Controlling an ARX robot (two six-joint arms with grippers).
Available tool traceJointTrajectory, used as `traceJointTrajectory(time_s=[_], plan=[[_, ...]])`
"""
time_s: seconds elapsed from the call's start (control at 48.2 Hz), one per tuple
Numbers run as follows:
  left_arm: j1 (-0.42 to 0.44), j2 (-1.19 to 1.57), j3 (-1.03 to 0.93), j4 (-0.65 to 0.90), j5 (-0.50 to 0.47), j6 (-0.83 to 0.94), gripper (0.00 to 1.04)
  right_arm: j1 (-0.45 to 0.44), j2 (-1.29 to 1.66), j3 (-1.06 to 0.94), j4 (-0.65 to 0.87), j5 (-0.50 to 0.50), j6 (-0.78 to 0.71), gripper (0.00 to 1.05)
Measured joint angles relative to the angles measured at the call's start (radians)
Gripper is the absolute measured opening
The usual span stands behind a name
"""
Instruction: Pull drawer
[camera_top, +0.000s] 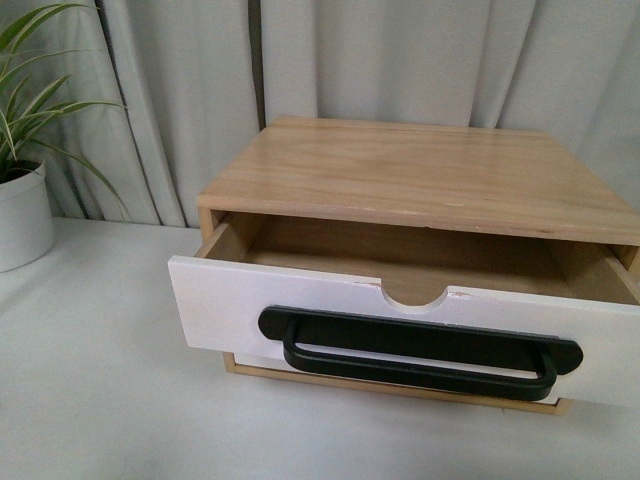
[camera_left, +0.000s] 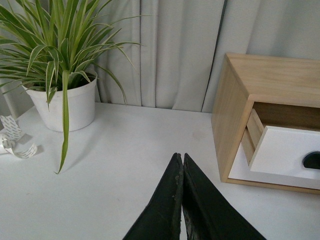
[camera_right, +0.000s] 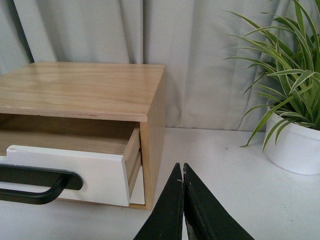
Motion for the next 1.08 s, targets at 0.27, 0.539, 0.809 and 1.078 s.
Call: traceJointTrajectory(time_s=[0.27, 0.539, 0.809, 1.078], plan=[[0.0, 0.0, 0.0, 0.0, 0.0, -0.001, 0.5, 0.0, 0.0, 0.0, 0.0, 0.0, 0.0, 0.43], [0.0, 0.0, 0.0, 0.0, 0.0, 0.0, 1.01, 0.0, 0.0, 0.0, 0.0, 0.0, 0.0, 0.96], [0.0, 0.0, 0.0, 0.0, 0.0, -0.001, 0.99, 0.0, 0.0, 0.0, 0.0, 0.0, 0.002, 0.96], [0.0, 0.0, 0.0, 0.0, 0.0, -0.001, 0.99, 0.0, 0.0, 0.0, 0.0, 0.0, 0.002, 0.96]])
